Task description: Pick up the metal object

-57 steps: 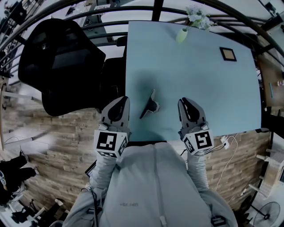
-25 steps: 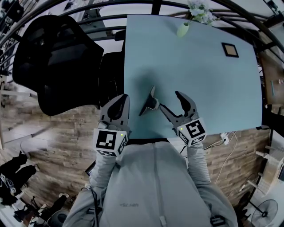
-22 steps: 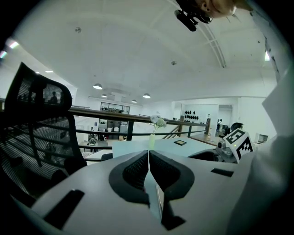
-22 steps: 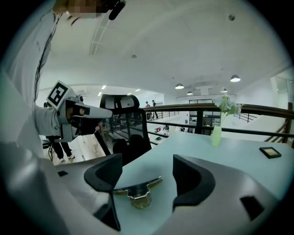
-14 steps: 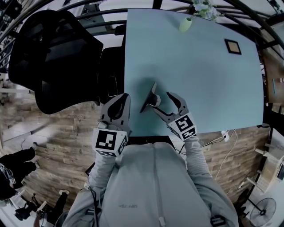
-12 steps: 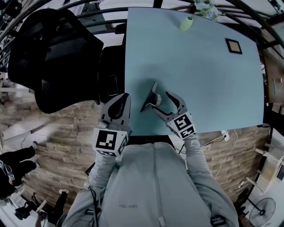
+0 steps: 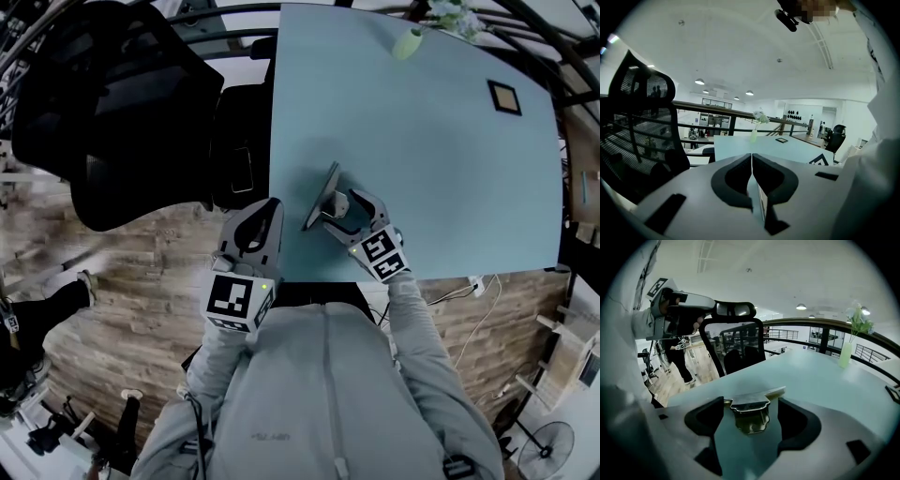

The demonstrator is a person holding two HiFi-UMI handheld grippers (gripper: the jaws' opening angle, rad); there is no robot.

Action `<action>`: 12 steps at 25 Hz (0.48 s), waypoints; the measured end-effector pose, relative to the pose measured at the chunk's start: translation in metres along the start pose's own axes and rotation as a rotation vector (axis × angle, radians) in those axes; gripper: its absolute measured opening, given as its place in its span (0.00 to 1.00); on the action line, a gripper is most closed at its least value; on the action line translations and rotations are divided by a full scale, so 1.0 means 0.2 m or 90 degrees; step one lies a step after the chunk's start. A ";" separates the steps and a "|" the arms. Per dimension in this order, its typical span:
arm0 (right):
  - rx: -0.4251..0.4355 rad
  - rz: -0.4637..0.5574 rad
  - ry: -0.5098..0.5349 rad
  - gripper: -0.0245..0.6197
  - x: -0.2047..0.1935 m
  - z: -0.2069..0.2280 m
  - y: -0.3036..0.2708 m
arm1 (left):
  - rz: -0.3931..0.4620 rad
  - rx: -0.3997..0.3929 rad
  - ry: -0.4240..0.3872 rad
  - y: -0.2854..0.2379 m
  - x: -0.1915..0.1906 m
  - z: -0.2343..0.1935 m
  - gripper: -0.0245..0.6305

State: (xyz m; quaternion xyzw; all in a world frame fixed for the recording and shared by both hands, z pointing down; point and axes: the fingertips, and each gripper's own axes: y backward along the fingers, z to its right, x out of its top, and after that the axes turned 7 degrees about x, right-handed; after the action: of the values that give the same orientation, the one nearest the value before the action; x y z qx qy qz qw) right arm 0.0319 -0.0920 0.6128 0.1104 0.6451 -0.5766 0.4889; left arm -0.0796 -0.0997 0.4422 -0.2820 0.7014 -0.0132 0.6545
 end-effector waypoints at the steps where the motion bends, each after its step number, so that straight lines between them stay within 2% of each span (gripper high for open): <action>1: 0.001 -0.006 0.003 0.57 -0.01 0.00 -0.01 | -0.001 -0.001 0.000 0.00 -0.01 0.00 0.08; 12: 0.008 -0.041 0.028 0.57 -0.04 0.01 -0.09 | -0.008 -0.001 0.000 -0.01 -0.04 0.01 0.08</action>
State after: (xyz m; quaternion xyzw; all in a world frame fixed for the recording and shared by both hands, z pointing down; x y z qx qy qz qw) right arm 0.0256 -0.0962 0.6306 0.1050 0.6553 -0.5937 0.4551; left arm -0.0765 -0.0979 0.4496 -0.2869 0.6998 -0.0166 0.6540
